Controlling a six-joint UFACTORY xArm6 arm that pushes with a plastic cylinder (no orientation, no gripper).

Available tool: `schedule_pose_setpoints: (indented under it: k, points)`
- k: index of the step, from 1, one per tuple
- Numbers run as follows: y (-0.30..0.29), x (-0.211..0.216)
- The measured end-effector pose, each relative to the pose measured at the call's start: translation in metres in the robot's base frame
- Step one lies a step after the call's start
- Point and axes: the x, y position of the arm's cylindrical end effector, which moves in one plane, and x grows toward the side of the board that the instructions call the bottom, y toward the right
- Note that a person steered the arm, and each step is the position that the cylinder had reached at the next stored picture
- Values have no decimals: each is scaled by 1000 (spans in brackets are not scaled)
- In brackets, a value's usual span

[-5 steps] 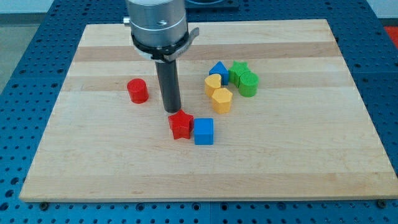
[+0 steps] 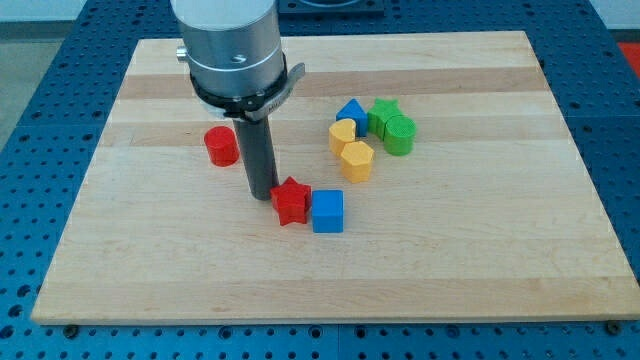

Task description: Move the red star into the blue cube

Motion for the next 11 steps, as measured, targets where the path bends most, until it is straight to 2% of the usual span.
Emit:
schedule_pose_setpoints:
  k: [5, 6, 8, 11]
  points:
    - [17, 55]
    - [15, 76]
    - [25, 66]
    - [76, 52]
